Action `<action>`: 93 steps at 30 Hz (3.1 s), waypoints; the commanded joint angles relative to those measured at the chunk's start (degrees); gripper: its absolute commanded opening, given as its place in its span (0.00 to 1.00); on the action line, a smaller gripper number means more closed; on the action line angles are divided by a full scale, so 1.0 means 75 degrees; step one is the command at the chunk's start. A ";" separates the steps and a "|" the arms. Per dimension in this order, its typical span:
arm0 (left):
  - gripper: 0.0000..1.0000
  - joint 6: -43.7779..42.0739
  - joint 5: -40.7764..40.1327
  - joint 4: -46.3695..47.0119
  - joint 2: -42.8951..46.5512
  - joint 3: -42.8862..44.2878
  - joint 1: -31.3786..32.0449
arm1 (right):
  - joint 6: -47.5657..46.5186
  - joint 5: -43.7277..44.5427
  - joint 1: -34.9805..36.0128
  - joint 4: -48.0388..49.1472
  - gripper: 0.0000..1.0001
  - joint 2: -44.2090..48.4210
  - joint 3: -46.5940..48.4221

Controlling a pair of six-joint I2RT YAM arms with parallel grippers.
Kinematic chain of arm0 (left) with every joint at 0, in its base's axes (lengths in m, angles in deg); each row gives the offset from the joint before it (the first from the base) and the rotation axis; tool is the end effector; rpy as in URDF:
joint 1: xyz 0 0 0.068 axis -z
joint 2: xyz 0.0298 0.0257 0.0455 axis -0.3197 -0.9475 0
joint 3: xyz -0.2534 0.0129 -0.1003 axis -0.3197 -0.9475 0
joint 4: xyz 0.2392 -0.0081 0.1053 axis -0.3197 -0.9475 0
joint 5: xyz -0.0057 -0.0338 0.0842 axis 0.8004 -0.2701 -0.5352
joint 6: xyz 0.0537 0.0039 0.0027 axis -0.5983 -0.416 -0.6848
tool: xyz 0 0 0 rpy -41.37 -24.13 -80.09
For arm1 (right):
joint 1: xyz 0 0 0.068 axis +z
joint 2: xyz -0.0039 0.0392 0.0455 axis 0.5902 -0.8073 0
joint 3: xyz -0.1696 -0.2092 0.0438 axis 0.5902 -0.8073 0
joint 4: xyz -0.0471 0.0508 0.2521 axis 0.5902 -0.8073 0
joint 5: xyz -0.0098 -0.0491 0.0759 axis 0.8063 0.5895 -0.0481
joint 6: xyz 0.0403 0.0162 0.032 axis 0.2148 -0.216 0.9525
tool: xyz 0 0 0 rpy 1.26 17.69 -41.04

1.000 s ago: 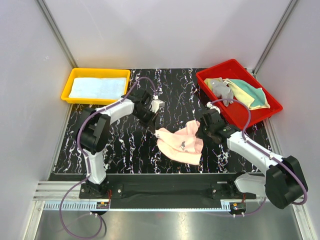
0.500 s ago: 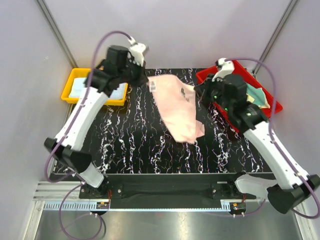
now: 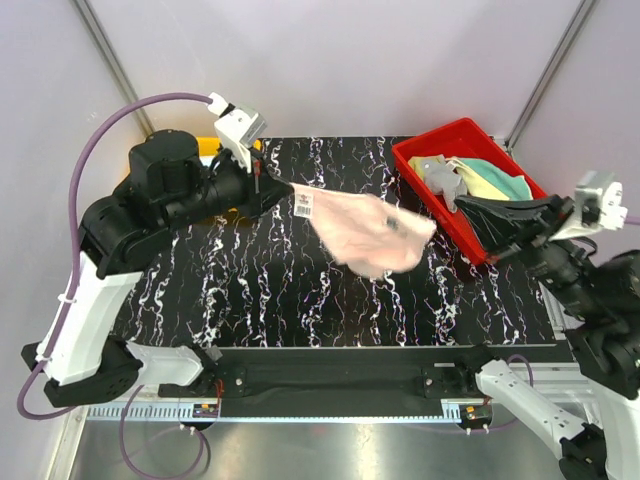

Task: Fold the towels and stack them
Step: Flatten out the crumpled towel

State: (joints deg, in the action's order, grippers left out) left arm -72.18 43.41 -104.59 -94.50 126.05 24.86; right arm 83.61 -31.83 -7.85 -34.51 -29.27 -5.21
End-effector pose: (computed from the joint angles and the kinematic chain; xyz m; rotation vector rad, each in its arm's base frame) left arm 0.1309 -0.1306 0.5455 0.6533 1.7913 -0.7571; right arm 0.0428 0.0332 0.5254 -0.4564 1.2088 0.6809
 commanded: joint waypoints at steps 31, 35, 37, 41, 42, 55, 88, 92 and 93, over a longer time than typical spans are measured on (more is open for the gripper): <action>0.00 0.2006 0.2634 0.1915 -0.4354 -0.3441 -0.3327 | 0.1894 0.2586 0.2667 0.1534 0.37 -0.5428 -0.2971; 0.00 0.1948 0.2962 0.1915 -0.5140 -0.2889 -0.3574 | 0.1612 0.3149 0.3336 0.1805 0.43 -0.7160 -0.2280; 0.00 0.1936 0.3126 0.1950 -0.5445 -0.2807 -0.3668 | 0.1344 0.3313 0.3548 0.1957 0.45 -0.7550 -0.1858; 0.00 0.1924 0.3244 0.2160 -0.5657 -0.2876 -0.3762 | 0.0827 0.3337 0.3853 0.2146 0.46 -0.8277 -0.1506; 0.00 0.1878 0.3256 0.2172 -0.5703 -0.2900 -0.3797 | 0.0734 0.3267 0.3946 0.2157 0.47 -0.8348 -0.1389; 0.00 0.1760 0.3315 0.2231 -0.5751 -0.2994 -0.3926 | -0.0544 0.4553 0.4603 0.1444 0.52 -0.9556 -0.0404; 0.00 0.1350 0.1407 0.1027 -0.4288 -0.2467 -0.3961 | -0.0509 0.6851 0.4522 -0.0451 0.00 -0.7790 -0.0685; 0.00 0.0917 0.0924 0.0685 -0.2780 -0.2279 -0.3845 | -0.0369 0.7800 0.4510 -0.1719 0.00 -0.6023 -0.0637; 0.00 0.0858 0.1005 0.0638 -0.2507 -0.2267 -0.3797 | -0.0346 0.7941 0.4510 -0.1895 0.00 -0.5681 -0.0707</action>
State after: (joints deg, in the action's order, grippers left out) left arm -62.28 54.60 -97.71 -124.64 104.89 -4.28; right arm 79.79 18.39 26.42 -40.69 -82.66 -12.27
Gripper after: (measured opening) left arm 0.012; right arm 0.012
